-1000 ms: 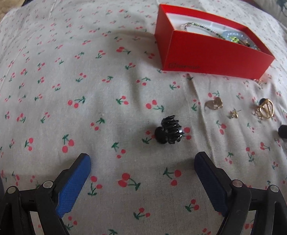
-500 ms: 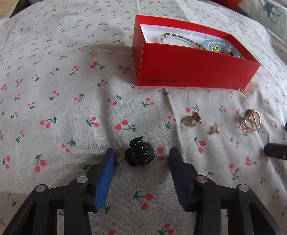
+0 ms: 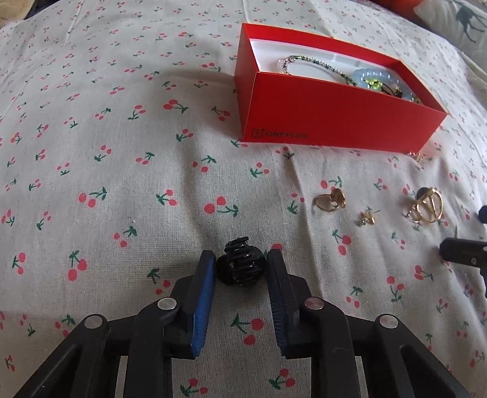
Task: Organize jewelry
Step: 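Grasp the gold ring with the right tool while the left tool holds the hair clip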
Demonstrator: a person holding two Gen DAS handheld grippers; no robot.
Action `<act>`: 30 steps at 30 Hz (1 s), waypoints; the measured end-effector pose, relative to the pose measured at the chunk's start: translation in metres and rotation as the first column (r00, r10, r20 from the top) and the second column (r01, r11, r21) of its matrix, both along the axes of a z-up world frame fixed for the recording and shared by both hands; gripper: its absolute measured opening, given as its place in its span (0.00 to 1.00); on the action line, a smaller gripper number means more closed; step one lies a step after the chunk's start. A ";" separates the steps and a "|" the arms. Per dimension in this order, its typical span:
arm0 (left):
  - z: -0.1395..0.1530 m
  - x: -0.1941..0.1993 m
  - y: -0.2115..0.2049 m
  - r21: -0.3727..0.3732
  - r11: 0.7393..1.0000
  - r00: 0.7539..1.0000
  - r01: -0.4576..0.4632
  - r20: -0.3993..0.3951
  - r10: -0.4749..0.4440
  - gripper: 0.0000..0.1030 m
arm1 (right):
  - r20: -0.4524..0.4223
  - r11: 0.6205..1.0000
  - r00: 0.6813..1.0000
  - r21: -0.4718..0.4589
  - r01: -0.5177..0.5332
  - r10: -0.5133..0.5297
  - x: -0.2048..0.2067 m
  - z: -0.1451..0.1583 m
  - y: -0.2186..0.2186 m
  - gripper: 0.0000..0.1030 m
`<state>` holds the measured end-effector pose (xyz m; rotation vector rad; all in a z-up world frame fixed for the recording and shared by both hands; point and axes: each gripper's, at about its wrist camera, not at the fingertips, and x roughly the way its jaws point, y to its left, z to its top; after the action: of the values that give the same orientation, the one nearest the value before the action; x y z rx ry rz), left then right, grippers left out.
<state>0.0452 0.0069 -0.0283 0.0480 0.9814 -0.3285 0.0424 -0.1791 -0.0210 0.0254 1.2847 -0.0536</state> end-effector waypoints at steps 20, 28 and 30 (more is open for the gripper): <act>0.004 -0.003 0.016 0.001 0.999 0.999 -0.036 -0.024 0.036 0.25 | 0.031 0.989 0.998 0.144 0.042 -0.046 0.031 0.010 0.013 0.40; 0.007 -0.004 0.013 0.000 0.999 0.999 -0.034 -0.025 0.034 0.25 | 0.034 0.987 0.999 0.158 0.028 -0.034 0.029 0.011 0.008 0.23; 0.008 -0.004 0.011 -0.004 0.999 0.999 -0.033 -0.026 0.033 0.25 | 0.038 0.987 0.999 0.161 0.022 -0.029 0.028 0.013 0.008 0.23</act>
<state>0.0416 0.0183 -0.0203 0.0239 1.0060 -0.3014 0.0702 -0.1715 -0.0078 0.1803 1.2459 0.0284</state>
